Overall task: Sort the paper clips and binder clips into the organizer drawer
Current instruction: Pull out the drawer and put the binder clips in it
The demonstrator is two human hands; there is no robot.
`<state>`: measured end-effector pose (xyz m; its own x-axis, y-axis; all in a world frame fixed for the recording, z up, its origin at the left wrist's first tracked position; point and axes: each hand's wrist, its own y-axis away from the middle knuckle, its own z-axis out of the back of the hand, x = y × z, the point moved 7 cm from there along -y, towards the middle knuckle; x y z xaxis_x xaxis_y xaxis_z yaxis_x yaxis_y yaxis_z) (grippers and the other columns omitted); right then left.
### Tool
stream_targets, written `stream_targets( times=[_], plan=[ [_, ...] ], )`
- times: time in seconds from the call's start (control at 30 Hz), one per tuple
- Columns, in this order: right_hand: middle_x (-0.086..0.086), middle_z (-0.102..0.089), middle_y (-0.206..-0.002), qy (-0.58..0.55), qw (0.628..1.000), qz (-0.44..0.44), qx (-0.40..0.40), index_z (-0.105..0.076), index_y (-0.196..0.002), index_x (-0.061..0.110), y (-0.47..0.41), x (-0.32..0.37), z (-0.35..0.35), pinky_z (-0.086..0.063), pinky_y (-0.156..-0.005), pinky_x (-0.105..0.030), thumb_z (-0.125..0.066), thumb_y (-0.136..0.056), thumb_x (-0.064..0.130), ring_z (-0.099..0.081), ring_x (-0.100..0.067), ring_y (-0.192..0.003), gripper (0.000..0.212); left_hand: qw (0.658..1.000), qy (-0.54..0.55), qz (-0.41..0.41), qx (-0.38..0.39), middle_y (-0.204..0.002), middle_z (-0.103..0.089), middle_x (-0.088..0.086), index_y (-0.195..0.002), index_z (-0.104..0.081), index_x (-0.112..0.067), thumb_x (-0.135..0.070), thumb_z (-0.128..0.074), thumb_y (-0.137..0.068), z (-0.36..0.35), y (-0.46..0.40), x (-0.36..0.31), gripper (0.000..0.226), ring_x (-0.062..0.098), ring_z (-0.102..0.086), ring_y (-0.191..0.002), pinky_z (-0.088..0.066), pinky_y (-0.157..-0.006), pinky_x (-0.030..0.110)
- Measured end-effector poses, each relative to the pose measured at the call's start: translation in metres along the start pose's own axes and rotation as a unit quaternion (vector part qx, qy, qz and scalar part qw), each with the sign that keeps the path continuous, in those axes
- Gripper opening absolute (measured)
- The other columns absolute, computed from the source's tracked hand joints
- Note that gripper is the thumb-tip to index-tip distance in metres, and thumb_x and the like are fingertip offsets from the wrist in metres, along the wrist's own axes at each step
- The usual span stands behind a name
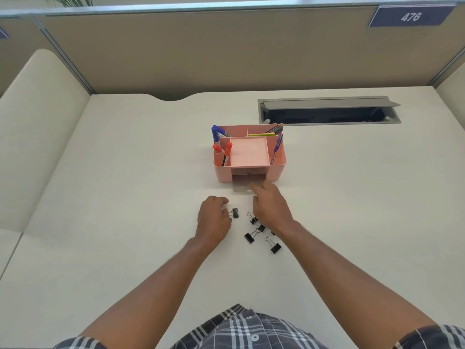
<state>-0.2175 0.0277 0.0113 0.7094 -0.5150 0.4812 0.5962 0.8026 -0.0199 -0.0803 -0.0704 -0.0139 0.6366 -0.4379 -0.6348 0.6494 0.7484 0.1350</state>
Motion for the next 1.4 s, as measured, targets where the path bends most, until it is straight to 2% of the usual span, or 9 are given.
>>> stream_targets(
  times=[0.27,0.37,0.53,0.77,0.9,1.0,1.17,1.27,1.4],
  plan=[
    [-0.006,-0.053,-0.105,-0.052,0.998,-0.034,0.028,-0.050,-0.139,0.017,0.024,-0.006,0.000,-0.049,-0.079,-0.036,-0.048,-0.093,0.008,-0.051,-0.024,-0.100,0.047,0.987,-0.128,-0.082,0.058,-0.121,-0.055,0.002,-0.130,-0.057,-0.018,-0.036,-0.060,-0.091,-0.016,0.004,-0.010,0.043,0.024,-0.047,-0.114,-0.038,-0.095,0.038],
    [-0.005,-0.059,-0.106,-0.063,0.993,-0.098,0.009,-0.063,-0.122,0.016,0.028,-0.021,0.008,-0.048,-0.082,-0.033,-0.050,-0.094,0.016,-0.058,-0.023,-0.100,0.031,0.980,-0.168,-0.091,0.057,-0.116,-0.054,0.001,-0.123,-0.061,-0.018,-0.034,-0.059,-0.091,-0.016,0.002,-0.013,0.036,0.024,-0.046,-0.109,-0.036,-0.089,0.035],
    [-0.004,-0.060,-0.102,0.035,0.987,-0.111,0.109,-0.068,-0.100,0.016,0.043,-0.017,-0.009,-0.049,-0.076,-0.035,-0.058,-0.088,0.041,-0.054,-0.024,-0.101,0.030,0.977,-0.184,-0.098,0.053,-0.110,-0.055,0.001,-0.111,-0.065,-0.019,-0.033,-0.060,-0.090,-0.019,0.001,-0.015,0.027,0.024,-0.048,-0.104,-0.038,-0.085,0.035],
    [-0.004,-0.060,-0.099,0.105,0.988,-0.071,0.091,-0.062,-0.096,0.014,0.050,-0.002,-0.024,-0.045,-0.076,-0.037,-0.052,-0.087,0.032,-0.050,-0.026,-0.096,0.023,0.987,-0.120,-0.087,0.057,-0.100,-0.059,0.000,-0.099,-0.066,-0.020,-0.030,-0.059,-0.088,-0.016,0.007,-0.013,0.017,0.024,-0.052,-0.097,-0.045,-0.082,0.036],
    [0.005,-0.063,-0.089,-0.069,0.988,-0.123,0.067,-0.065,-0.088,0.020,0.053,-0.009,-0.019,-0.049,-0.075,-0.035,-0.058,-0.081,0.033,-0.057,-0.020,-0.088,0.016,0.997,-0.001,-0.062,0.050,-0.092,-0.063,-0.001,-0.095,-0.065,-0.016,-0.027,-0.060,-0.090,-0.008,0.012,-0.009,0.013,0.019,-0.058,-0.087,-0.050,-0.077,0.036],
    [0.008,-0.068,-0.087,-0.283,0.932,-0.218,0.056,-0.065,-0.083,0.026,0.061,-0.019,-0.016,-0.052,-0.077,-0.027,-0.066,-0.079,0.032,-0.063,-0.012,-0.085,0.007,0.996,0.063,-0.025,0.052,-0.091,-0.065,-0.007,-0.105,-0.062,-0.021,-0.030,-0.057,-0.092,-0.006,0.014,-0.002,0.016,0.013,-0.062,-0.082,-0.053,-0.079,0.036],
    [0.002,-0.070,-0.086,-0.375,0.893,-0.250,0.024,-0.068,-0.087,0.024,0.063,-0.027,-0.003,-0.055,-0.072,-0.027,-0.072,-0.081,0.026,-0.066,-0.012,-0.077,0.007,0.995,0.085,-0.032,0.047,-0.096,-0.065,-0.006,-0.112,-0.062,-0.019,-0.029,-0.059,-0.093,-0.003,0.014,-0.009,0.022,0.012,-0.062,-0.086,-0.054,-0.082,0.035],
    [0.004,-0.068,-0.086,-0.333,0.916,-0.225,-0.015,-0.068,-0.093,0.021,0.053,-0.029,0.013,-0.050,-0.071,-0.016,-0.071,-0.084,0.024,-0.062,-0.007,-0.076,0.010,0.995,0.062,-0.078,0.009,-0.105,-0.060,-0.002,-0.114,-0.062,-0.016,-0.027,-0.060,-0.093,0.005,0.009,-0.023,0.024,0.011,-0.057,-0.092,-0.050,-0.083,0.029],
    [0.006,-0.065,-0.092,-0.208,0.967,-0.138,-0.055,-0.066,-0.098,0.020,0.025,-0.022,0.036,-0.046,-0.075,-0.022,-0.064,-0.089,0.025,-0.058,-0.010,-0.083,0.010,0.986,-0.013,-0.158,-0.046,-0.108,-0.060,0.002,-0.115,-0.064,-0.011,-0.022,-0.064,-0.091,0.016,-0.008,-0.049,0.027,0.018,-0.052,-0.102,-0.045,-0.087,0.030]
  ],
)
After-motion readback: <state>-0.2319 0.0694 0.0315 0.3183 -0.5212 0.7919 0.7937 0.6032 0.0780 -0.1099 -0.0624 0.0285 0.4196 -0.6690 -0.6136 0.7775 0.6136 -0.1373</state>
